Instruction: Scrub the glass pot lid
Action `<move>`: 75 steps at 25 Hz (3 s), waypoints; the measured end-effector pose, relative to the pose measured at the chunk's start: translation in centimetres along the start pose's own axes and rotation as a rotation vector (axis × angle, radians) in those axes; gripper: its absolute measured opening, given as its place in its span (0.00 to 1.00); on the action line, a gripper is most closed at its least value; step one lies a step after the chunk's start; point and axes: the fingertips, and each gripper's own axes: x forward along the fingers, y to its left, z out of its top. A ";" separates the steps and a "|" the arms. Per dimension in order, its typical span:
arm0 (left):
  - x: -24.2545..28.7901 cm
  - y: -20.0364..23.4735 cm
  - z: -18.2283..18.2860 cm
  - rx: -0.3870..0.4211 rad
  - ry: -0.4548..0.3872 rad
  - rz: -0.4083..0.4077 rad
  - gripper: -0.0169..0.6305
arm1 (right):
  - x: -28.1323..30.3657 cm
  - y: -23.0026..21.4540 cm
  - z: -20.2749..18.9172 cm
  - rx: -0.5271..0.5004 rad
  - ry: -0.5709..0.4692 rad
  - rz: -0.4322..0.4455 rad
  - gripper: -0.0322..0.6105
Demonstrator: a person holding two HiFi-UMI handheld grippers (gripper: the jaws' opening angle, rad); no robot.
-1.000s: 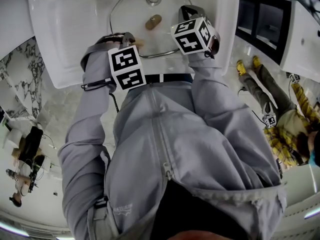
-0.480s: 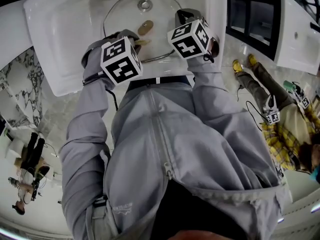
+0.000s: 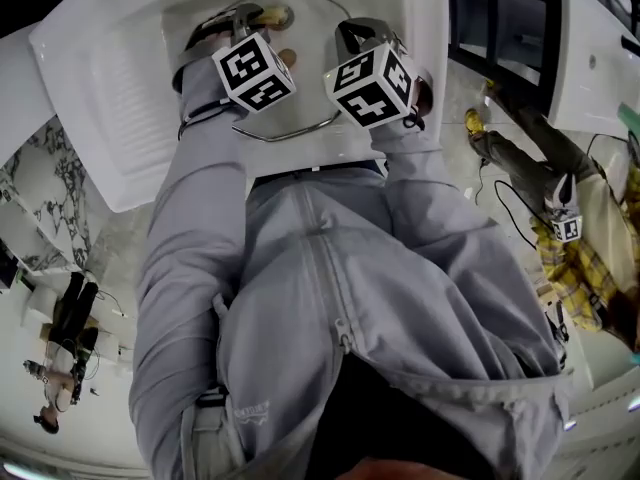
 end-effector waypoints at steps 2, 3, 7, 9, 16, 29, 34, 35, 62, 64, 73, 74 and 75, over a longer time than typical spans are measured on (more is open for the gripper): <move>1.6 0.8 0.3 0.036 0.016 0.032 0.09 | 0.3 -0.5 -0.2 0.000 -0.001 0.015 0.06; 2.4 1.1 0.5 0.049 0.023 0.045 0.09 | 0.5 -0.8 -0.3 0.000 -0.001 0.023 0.06; 4.2 1.6 0.5 0.069 0.020 0.062 0.09 | 1.1 -1.2 0.0 0.000 0.004 0.044 0.06; 4.4 1.1 -0.1 0.083 0.020 0.055 0.09 | 1.2 -0.5 0.3 0.000 0.003 0.047 0.06; 3.5 -1.9 -1.5 0.153 0.036 -0.020 0.09 | 0.9 0.9 0.4 -0.010 0.003 0.035 0.06; -1.2 -8.2 -0.9 0.149 0.008 -0.213 0.08 | -0.7 2.3 -0.3 -0.037 -0.004 0.018 0.06; -3.8 -10.4 -0.2 0.141 -0.012 -0.291 0.08 | -1.8 3.2 -0.5 -0.048 -0.003 0.013 0.06; -4.3 -10.8 -0.3 0.144 -0.012 -0.299 0.08 | -2.1 3.5 -0.6 -0.050 -0.005 0.011 0.06; -12.7 -13.8 2.6 0.009 -0.093 -0.521 0.08 | -6.7 4.0 -0.5 -0.072 -0.094 0.002 0.06; -12.1 -12.2 2.9 -0.004 -0.103 -0.477 0.08 | -7.0 3.5 -0.7 -0.057 -0.098 -0.009 0.06; -7.3 -6.7 6.6 0.031 -0.141 -0.270 0.08 | -7.9 -0.1 -2.0 0.062 -0.135 -0.052 0.06; -6.7 -6.2 7.0 0.033 -0.145 -0.246 0.08 | -8.0 -0.4 -2.0 0.076 -0.145 -0.048 0.06; -6.1 -5.7 7.3 0.038 -0.148 -0.220 0.08 | -8.0 -0.6 -1.9 0.090 -0.154 -0.045 0.06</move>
